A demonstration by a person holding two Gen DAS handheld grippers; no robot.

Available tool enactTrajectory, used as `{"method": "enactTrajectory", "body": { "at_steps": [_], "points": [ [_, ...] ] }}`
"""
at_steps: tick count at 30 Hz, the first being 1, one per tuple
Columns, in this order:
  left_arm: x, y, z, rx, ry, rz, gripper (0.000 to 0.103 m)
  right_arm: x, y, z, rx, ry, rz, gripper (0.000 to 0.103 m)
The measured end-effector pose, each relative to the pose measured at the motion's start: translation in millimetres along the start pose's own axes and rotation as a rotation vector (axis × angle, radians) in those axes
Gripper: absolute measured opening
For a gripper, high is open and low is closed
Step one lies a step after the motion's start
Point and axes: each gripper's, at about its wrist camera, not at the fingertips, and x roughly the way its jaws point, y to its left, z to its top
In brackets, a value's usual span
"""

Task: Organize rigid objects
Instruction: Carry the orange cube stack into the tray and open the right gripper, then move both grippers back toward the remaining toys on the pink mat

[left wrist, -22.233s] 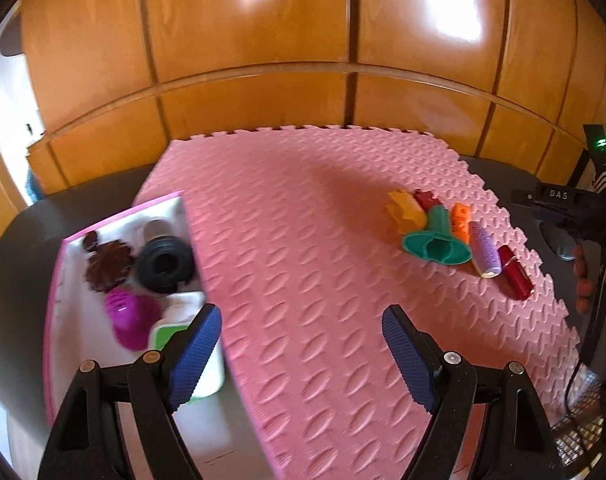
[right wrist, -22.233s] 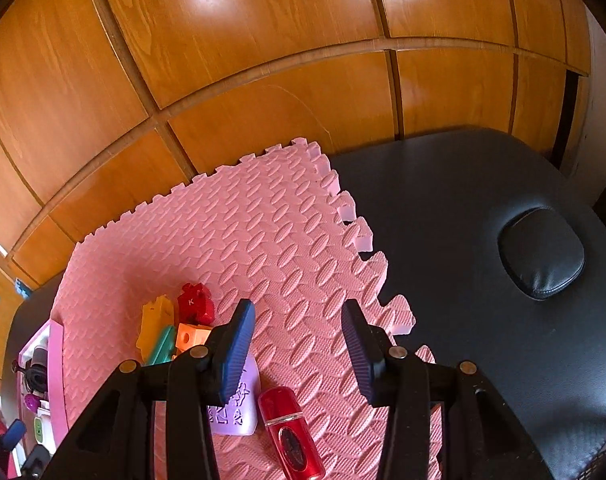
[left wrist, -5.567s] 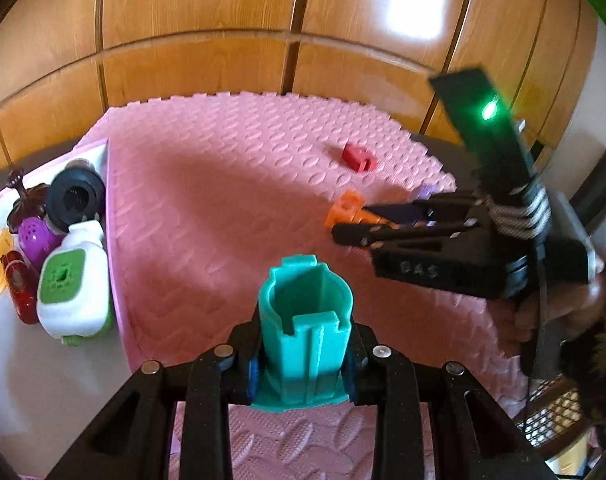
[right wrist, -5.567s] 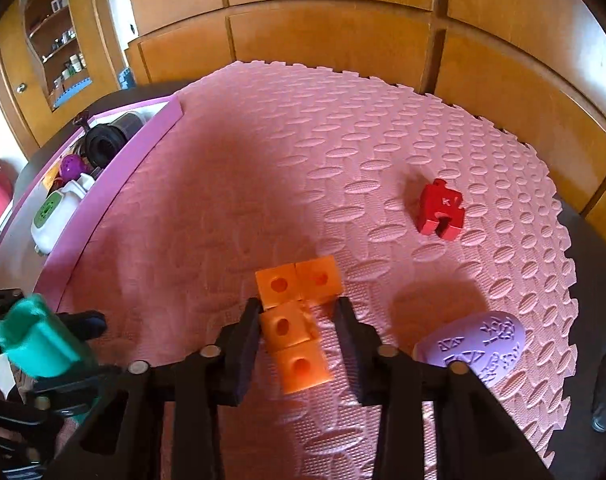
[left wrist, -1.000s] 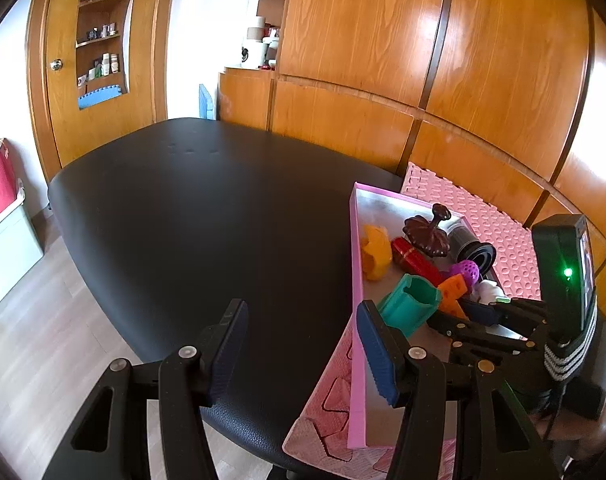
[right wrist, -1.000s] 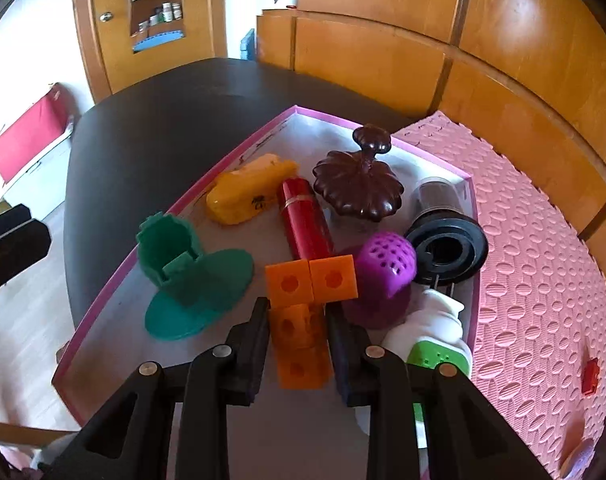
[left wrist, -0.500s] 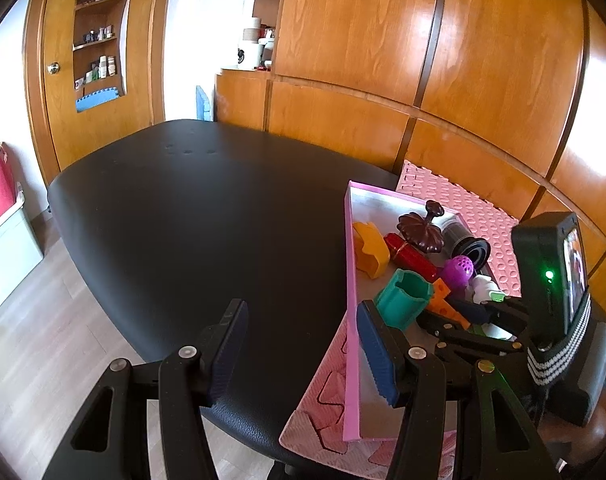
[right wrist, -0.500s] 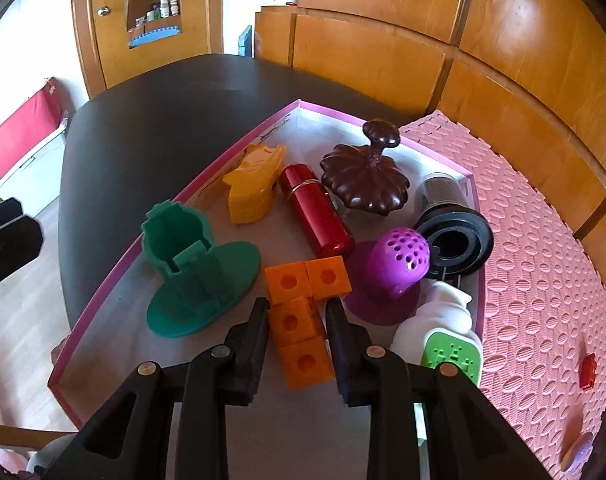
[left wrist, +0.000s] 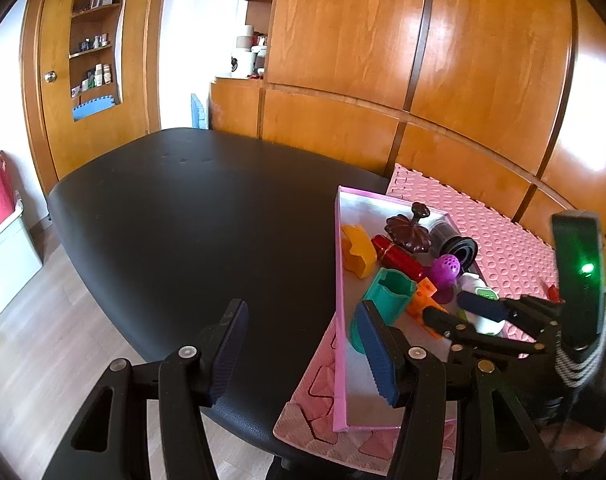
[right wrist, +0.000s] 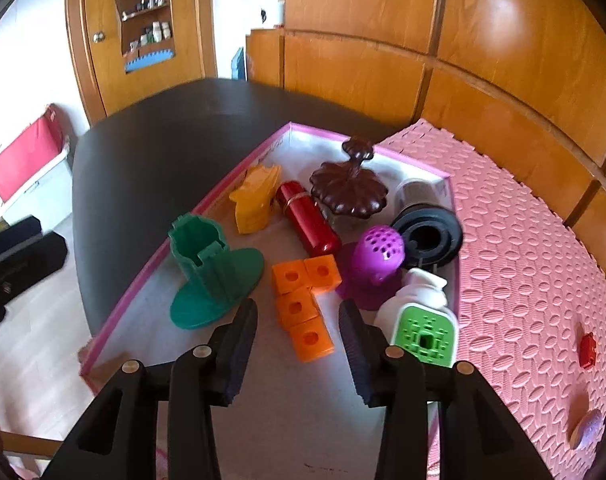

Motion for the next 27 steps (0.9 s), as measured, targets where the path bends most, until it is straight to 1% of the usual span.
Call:
{"method": "enactTrajectory", "body": {
  "at_steps": [7, 13, 20, 27],
  "points": [
    [-8, -9, 1, 0.027, -0.022, -0.014, 0.058, -29, -15, -2, 0.050, -0.077, -0.019, 0.043],
    [-11, -24, 0, 0.066, -0.018, -0.039, 0.058, -52, -45, -10, 0.120, -0.120, -0.052, 0.043],
    [-12, -51, -1, 0.135, -0.008, -0.087, 0.058, -74, -94, -26, 0.199, -0.130, -0.127, 0.043],
    [-15, -83, -1, 0.211, -0.011, -0.138, 0.058, -93, -159, -49, 0.273, -0.112, -0.241, 0.043]
  ]
}}
